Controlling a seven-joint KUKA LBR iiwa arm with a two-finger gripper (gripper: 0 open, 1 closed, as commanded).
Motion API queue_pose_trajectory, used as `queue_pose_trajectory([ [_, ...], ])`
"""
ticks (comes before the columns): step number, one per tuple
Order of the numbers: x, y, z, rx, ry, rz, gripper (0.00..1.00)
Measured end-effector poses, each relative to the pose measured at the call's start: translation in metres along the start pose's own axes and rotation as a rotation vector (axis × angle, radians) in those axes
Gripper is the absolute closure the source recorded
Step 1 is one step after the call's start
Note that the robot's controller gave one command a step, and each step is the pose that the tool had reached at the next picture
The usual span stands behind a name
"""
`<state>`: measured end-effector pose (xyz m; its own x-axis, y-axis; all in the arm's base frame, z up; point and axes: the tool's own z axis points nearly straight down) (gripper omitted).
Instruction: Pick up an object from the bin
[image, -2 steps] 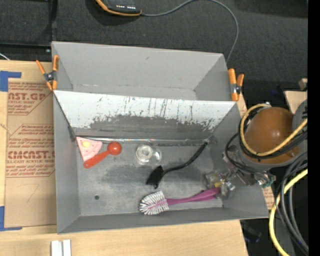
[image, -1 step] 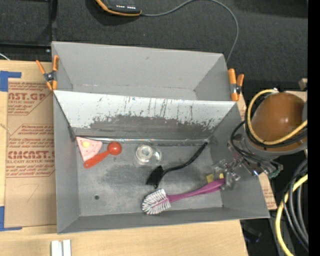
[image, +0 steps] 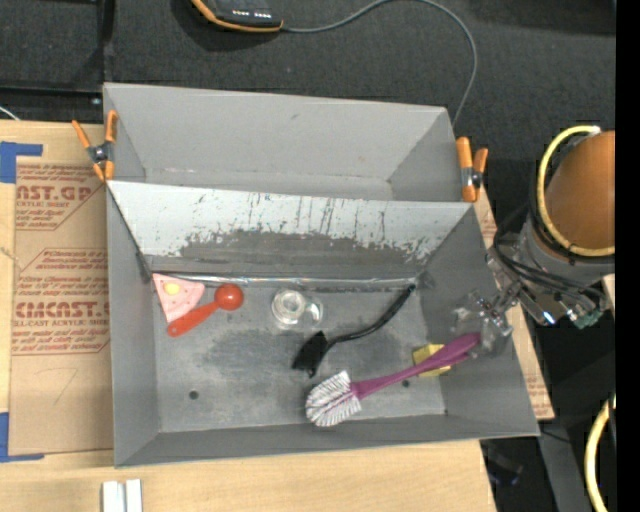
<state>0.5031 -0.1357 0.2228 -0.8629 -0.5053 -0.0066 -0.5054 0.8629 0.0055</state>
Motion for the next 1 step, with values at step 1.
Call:
queue_pose_trajectory([
  [1, -0.0012, -0.0029, -0.0091, 0.016, -0.016, 0.003, 1.0],
])
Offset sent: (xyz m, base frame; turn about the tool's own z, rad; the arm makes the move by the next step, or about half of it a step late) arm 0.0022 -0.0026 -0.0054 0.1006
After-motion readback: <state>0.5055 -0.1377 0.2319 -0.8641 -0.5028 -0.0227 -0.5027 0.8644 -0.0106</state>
